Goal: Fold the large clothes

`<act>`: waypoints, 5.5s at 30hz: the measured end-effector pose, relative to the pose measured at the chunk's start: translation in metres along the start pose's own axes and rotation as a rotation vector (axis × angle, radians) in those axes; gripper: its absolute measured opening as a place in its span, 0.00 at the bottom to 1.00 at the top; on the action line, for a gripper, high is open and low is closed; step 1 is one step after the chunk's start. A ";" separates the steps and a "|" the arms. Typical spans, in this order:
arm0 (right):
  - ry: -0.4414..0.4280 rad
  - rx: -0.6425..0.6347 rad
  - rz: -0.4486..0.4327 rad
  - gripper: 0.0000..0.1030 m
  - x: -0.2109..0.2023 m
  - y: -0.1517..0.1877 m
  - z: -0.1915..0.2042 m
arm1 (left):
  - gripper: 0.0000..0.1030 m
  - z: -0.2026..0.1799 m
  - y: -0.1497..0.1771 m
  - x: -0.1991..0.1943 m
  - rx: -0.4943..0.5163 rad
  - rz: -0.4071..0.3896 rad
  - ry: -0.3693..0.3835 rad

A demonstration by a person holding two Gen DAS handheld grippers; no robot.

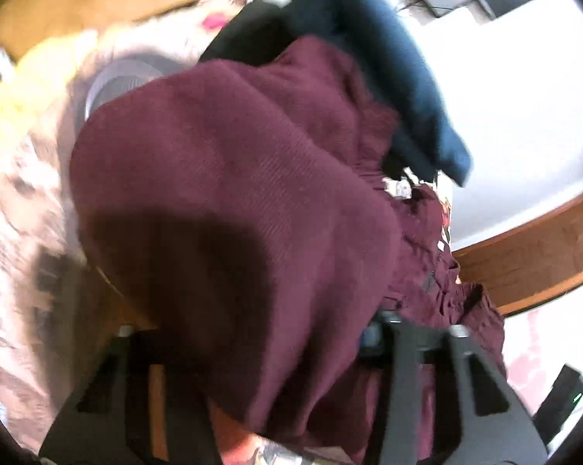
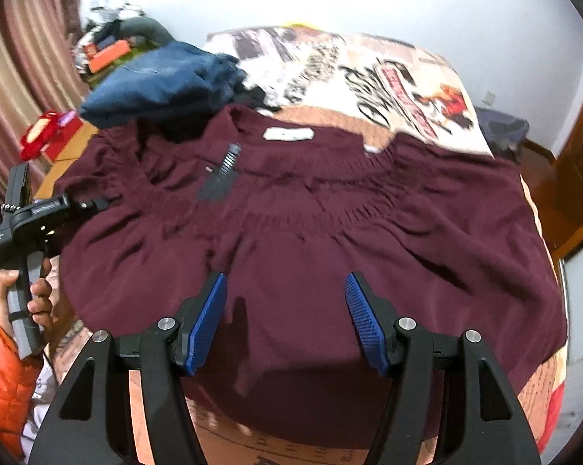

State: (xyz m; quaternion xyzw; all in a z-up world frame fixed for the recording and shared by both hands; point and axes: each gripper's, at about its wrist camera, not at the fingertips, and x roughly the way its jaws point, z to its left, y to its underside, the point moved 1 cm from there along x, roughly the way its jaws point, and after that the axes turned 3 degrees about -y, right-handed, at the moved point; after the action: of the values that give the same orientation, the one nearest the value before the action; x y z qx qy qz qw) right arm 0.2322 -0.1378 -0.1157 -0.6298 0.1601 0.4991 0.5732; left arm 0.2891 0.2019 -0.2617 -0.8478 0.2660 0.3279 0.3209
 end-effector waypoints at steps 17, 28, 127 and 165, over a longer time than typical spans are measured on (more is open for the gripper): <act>-0.256 -0.108 0.114 0.58 0.033 -0.015 0.087 | 0.22 -0.099 0.023 -0.174 0.267 -0.365 0.030; -0.376 -0.019 0.206 0.62 0.049 -0.004 0.079 | 0.22 -0.149 0.030 -0.172 0.379 -0.356 0.002; -0.286 0.337 0.252 0.89 0.049 -0.025 -0.159 | 1.00 -0.113 0.040 0.005 0.246 0.280 0.046; -0.461 0.332 0.179 0.29 -0.005 -0.044 -0.089 | 0.39 -0.160 0.036 -0.083 0.391 0.177 0.192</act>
State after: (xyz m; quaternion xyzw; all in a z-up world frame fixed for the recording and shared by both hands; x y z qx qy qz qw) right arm 0.3039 -0.2055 -0.1013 -0.3808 0.1600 0.6448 0.6432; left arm 0.2736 0.0829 -0.1225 -0.7702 0.4272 0.2148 0.4220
